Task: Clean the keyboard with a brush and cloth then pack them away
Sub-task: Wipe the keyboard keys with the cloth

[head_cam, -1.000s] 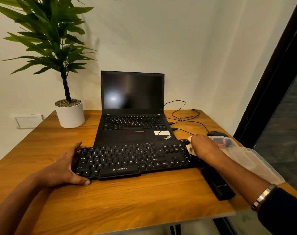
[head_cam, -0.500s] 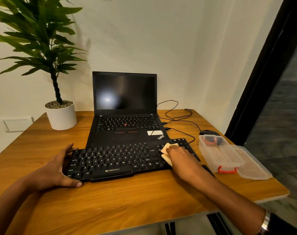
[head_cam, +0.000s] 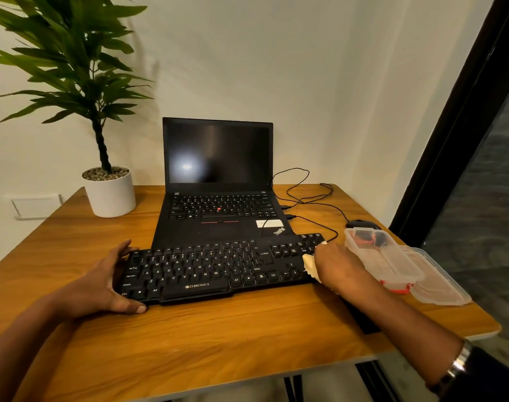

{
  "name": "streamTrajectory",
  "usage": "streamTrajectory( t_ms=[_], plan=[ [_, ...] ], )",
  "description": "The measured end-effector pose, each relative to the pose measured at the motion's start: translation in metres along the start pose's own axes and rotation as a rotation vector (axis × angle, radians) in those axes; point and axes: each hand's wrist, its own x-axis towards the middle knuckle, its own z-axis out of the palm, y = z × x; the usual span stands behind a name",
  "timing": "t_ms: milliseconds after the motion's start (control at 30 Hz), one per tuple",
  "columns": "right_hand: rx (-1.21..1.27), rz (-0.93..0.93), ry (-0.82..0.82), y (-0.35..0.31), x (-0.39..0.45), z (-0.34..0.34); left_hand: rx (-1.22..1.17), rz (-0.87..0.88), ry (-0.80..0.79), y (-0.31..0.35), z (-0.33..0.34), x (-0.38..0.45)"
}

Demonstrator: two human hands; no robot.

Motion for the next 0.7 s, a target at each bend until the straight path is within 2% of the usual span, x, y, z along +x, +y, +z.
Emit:
streamTrajectory(
  t_ms=[167, 400, 700],
  plan=[
    [0.062, 0.0, 0.018, -0.016, -0.003, 0.003, 0.011, -0.013, 0.002, 0.002, 0.001, -0.001],
    [0.083, -0.082, 0.131, -0.049, -0.014, 0.014, 0.052, -0.05, -0.001, 0.004, 0.001, -0.001],
    [0.083, -0.185, 0.114, -0.096, -0.029, 0.018, 0.108, -0.076, 0.002, 0.006, 0.001, -0.002]
  ],
)
